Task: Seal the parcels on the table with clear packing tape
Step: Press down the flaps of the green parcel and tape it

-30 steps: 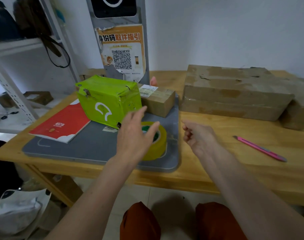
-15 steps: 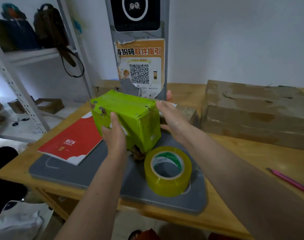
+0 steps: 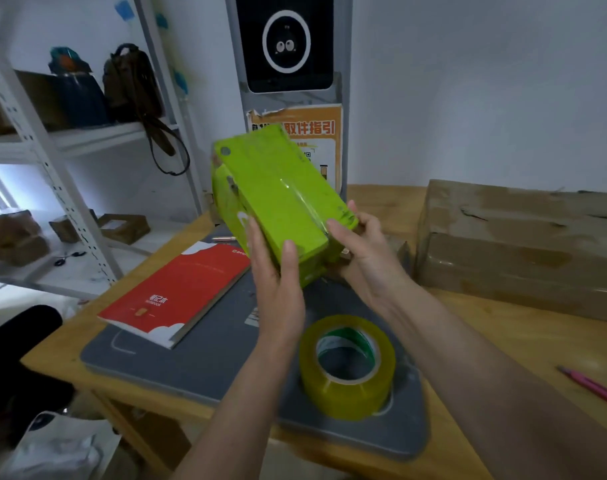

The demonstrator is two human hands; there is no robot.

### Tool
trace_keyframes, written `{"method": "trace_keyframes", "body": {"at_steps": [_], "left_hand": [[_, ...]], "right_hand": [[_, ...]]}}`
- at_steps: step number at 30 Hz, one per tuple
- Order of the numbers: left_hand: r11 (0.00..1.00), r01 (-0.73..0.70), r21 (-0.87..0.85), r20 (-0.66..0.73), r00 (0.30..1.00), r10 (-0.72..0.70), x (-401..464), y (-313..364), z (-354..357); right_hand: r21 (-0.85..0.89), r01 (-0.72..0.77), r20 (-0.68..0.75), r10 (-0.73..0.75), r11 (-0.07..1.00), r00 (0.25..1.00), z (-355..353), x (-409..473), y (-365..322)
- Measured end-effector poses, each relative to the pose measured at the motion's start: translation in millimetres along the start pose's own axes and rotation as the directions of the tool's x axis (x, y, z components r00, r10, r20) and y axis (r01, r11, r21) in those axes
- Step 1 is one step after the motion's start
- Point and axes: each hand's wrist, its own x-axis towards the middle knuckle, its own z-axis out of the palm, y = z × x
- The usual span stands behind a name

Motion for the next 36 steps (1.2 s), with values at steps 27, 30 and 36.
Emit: {"method": "trace_keyframes", "body": {"at_steps": [27, 30, 36], "left_hand": [[0.625, -0.75, 0.217, 0.69, 0.571, 0.446, -183.8, 55.3, 132.8], [0.671, -0.733, 0.112, 0.64, 0.57, 0.515, -186.5, 58.6, 122.5], [0.882, -0.409, 0.236, 0.181, 0.91, 0.373, -182.1, 58.3, 96.6]], "right_hand": [[-0.114, -0.179, -0.7, 0.049, 0.977, 0.713, -213.5, -195.3, -51.5], [-0.411, -0.139, -0.702, -0.215, 0.901, 0.679, -218.1, -194.4, -53.0], [-0.487, 0.076, -0.602, -0.397, 0.87, 0.692, -195.7, -200.2, -61.4]]}}
